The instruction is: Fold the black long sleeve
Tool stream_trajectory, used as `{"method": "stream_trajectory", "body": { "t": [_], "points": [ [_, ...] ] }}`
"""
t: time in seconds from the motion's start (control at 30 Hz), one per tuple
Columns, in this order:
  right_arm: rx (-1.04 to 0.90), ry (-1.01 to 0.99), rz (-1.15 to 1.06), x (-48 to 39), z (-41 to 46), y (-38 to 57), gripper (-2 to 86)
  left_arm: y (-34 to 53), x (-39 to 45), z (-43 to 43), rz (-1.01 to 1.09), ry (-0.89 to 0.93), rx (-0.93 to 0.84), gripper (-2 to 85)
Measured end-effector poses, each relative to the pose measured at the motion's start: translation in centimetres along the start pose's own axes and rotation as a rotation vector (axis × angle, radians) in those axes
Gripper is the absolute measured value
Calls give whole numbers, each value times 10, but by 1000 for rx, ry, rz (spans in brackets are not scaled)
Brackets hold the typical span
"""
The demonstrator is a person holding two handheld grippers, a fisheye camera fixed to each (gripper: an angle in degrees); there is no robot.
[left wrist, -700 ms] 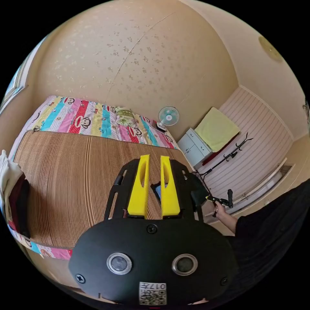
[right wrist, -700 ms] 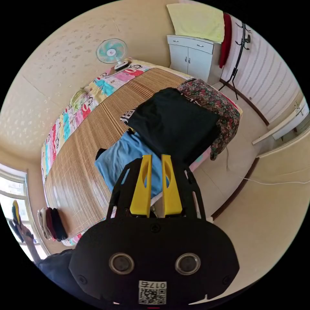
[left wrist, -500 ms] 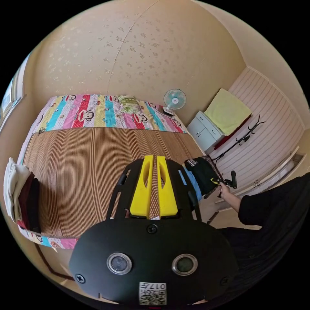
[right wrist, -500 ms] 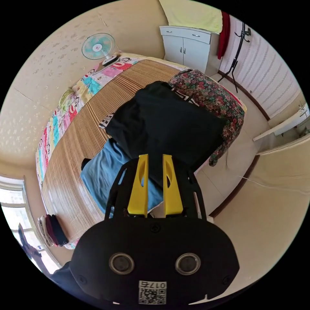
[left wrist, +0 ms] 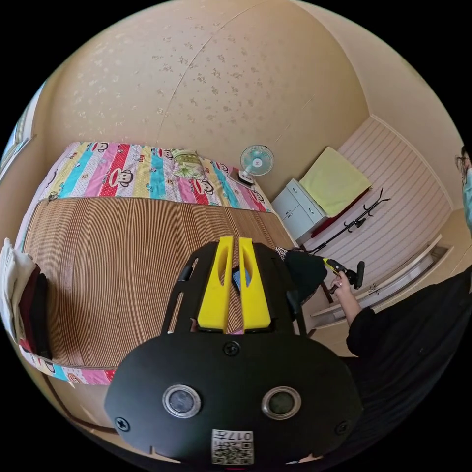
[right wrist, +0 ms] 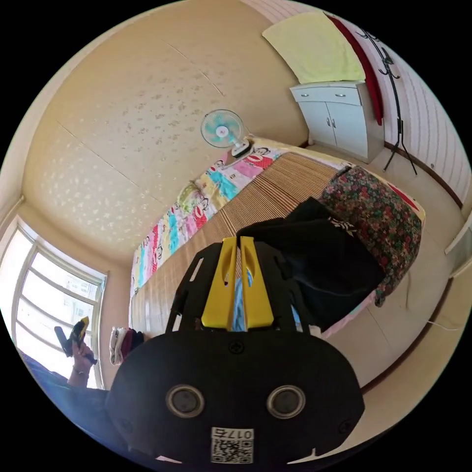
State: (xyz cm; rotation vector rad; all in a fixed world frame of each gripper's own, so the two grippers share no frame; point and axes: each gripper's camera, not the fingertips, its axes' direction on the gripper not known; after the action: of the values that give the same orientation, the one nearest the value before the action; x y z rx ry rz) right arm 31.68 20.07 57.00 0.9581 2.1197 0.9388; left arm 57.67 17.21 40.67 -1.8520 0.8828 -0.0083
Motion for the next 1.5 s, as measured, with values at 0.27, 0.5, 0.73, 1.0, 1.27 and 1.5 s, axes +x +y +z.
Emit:
{"method": "stream_trajectory", "body": {
  "t": [0.27,0.5,0.73,1.0,1.27,1.5],
  "points": [
    [225,-534,-396,-159,-121,4,9,-19,-14,-33,120,105,45,58],
    [241,-984,-679,-288,-155,37,10,-27,-56,-67,130,310,82,96],
    [147,-1434,-752,-401,-117,72,11,-48,-116,-64,-23,689,66,146],
    [-36,-1371,-710,-485,-43,114,12,-19,-185,-38,-216,914,-25,1],
    [-49,-1382,-714,-530,-2,137,15,-14,-183,-132,113,897,181,-9],
    [-243,-835,-789,-585,66,145,31,-63,-152,-172,237,1003,325,-10]
  ]
}}
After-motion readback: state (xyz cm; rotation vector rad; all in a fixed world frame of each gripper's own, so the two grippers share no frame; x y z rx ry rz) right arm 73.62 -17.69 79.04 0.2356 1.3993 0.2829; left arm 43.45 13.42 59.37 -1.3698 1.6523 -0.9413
